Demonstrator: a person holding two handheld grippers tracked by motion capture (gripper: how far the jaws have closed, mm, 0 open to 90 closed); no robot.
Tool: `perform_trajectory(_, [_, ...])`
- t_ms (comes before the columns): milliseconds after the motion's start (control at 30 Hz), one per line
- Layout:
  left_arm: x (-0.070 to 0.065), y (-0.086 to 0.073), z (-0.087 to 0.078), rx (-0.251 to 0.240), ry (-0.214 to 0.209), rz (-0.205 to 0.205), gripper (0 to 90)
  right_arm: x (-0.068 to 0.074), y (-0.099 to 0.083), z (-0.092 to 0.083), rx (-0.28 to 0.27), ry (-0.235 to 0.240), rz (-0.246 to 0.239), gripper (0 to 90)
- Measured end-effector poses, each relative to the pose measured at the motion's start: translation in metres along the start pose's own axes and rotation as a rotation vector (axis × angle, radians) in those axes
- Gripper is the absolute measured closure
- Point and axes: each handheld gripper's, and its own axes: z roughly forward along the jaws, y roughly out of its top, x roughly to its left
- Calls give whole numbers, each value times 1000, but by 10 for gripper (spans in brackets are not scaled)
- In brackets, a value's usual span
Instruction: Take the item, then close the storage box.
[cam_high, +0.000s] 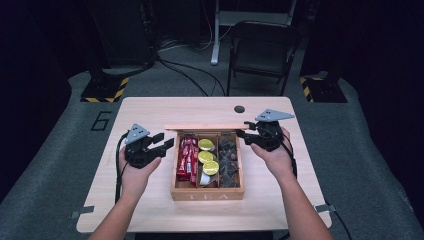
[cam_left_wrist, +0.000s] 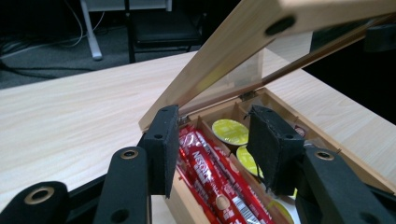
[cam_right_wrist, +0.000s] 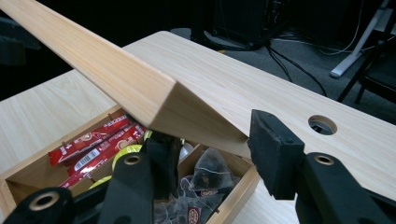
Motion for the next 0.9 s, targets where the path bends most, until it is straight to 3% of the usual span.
perform_trajectory(233, [-2,-8,0,10,3,-21,540,0,0,0,-3,2,5,536])
perform_trajectory(633, [1,-23,16,44,12,-43,548,-1,0,0,-9,2,5,536])
perform_trajectory(900, [-7,-39,37,109,5,-45,559,0,-1,0,-11,-1,1,537])
